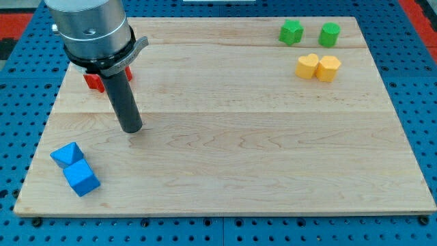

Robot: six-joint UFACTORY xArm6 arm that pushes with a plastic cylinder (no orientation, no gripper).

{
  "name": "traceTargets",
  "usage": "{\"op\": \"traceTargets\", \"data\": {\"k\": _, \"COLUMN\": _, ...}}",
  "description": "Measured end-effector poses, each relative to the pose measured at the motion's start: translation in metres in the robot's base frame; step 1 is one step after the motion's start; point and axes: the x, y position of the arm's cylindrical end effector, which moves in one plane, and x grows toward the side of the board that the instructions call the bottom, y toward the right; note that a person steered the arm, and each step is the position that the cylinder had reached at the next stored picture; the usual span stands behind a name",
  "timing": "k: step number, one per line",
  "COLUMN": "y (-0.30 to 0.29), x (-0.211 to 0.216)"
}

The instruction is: Move the blue cube towards the center right

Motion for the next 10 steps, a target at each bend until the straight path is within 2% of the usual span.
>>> {"op": "traceTargets", "data": {"k": 2, "y": 0.008, "x": -0.001}}
{"op": "traceTargets", "data": {"k": 3, "y": 0.061, "x": -0.001}}
{"op": "traceTargets", "data": {"k": 4, "y": 0.083, "x": 0.061}}
{"op": "traceTargets", "data": {"k": 5, "y": 0.063, "x": 0.134}}
{"op": "traceTargets", "data": {"k": 6, "y": 0.011, "x": 0.142}}
{"op": "traceTargets", "data": {"k": 7, "y": -0.057, "x": 0.138}}
{"op": "traceTargets", "data": {"k": 8, "y": -0.074, "x": 0.116}}
{"op": "traceTargets", "data": {"k": 10, "y": -0.074, "x": 0.046}}
